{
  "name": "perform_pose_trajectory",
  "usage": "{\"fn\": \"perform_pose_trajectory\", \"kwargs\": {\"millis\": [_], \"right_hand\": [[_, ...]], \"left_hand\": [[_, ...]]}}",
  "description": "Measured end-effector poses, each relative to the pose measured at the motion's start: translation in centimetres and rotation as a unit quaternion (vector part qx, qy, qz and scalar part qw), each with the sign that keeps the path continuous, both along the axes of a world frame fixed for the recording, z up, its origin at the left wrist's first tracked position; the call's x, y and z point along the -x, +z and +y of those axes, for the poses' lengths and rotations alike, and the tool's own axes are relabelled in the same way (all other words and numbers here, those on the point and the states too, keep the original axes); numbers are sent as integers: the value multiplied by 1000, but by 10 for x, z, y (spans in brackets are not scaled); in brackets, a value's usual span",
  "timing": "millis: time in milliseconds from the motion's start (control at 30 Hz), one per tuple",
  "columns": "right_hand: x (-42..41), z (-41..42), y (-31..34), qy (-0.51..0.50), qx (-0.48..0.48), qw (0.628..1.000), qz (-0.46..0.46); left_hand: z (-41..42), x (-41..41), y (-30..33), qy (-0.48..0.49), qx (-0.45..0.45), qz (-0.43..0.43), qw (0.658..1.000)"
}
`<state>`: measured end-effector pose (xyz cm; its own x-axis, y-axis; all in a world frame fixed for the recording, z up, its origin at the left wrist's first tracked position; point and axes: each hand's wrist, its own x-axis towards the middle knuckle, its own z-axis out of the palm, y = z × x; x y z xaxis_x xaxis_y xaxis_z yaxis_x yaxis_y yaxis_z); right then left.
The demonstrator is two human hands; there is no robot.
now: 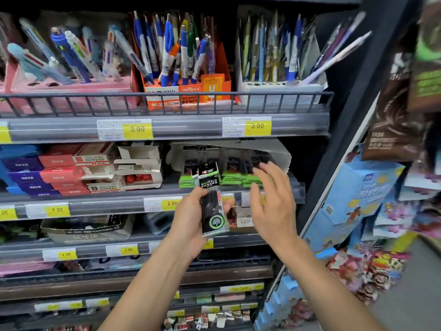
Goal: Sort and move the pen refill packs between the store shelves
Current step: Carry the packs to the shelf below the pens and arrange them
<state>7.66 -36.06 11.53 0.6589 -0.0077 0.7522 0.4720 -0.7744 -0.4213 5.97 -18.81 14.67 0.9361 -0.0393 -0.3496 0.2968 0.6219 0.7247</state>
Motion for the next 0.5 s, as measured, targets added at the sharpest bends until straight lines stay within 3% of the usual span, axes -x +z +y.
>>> {"fn": "perform_pose_trajectory", "kwargs": {"millis": [100,167,200,400,500], "right_hand": [[42,-9,-1,91,-158,970,163],[58,-8,4,167,-308,888,300],[60,-9,5,190,-357,855,325],[36,-21,15,145,-490,793,332],[15,-31,22,117,-531,773,327]], "left_hand": [[-20,-9,1,-12,-28,-28,999],[-35,-14,2,-20,-48,-50,997],[-43,-16,1,-25,-65,-61,996],[-82,-36,10,-63,-193,-70,977],[-78,-49,13,-51,-366,-114,922]]}}
